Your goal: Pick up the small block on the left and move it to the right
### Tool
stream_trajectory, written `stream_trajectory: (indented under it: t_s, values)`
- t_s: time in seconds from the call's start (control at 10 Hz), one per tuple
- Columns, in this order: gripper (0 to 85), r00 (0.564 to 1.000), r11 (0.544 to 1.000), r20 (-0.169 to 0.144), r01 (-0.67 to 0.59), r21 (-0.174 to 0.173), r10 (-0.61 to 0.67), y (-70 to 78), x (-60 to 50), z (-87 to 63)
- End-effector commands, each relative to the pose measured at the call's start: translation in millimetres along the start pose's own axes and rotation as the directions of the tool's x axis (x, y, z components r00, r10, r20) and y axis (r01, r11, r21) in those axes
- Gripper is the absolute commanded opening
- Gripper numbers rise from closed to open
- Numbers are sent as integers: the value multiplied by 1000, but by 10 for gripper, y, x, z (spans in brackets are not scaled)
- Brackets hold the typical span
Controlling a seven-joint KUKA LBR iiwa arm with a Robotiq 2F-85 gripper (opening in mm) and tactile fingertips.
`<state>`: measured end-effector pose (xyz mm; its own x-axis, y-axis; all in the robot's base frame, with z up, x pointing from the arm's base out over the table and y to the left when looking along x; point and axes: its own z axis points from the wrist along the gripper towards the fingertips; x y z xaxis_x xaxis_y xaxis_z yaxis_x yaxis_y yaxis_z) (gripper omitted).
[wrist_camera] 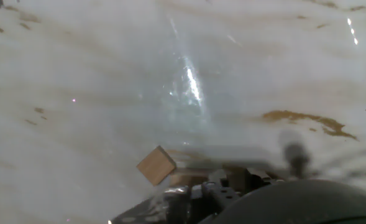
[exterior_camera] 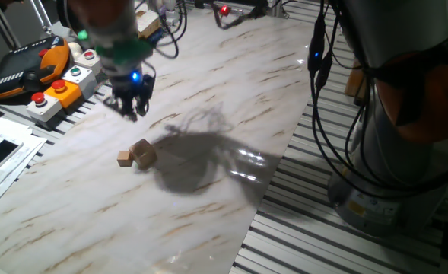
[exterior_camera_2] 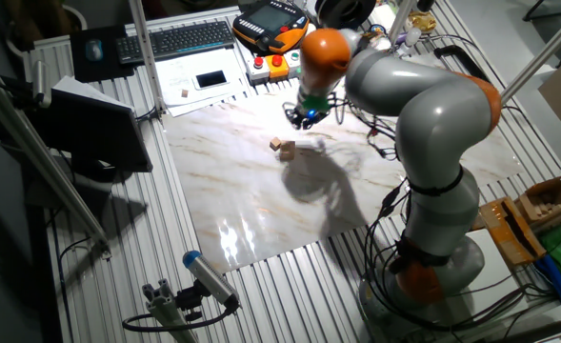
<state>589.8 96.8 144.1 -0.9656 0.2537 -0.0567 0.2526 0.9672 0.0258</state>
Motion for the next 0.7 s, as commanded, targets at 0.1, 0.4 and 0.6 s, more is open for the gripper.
stream_trajectory:
  t_s: [0.1, 0.4, 0.6]
  values:
    - [7, 1000, 1000, 1, 13, 1, -13, -103, -44, -157]
    - [7, 999, 998, -10, 39, 46, -39, -165, -80, -417]
    - [7, 998, 997, -17, 61, 44, -60, -209, -61, -447]
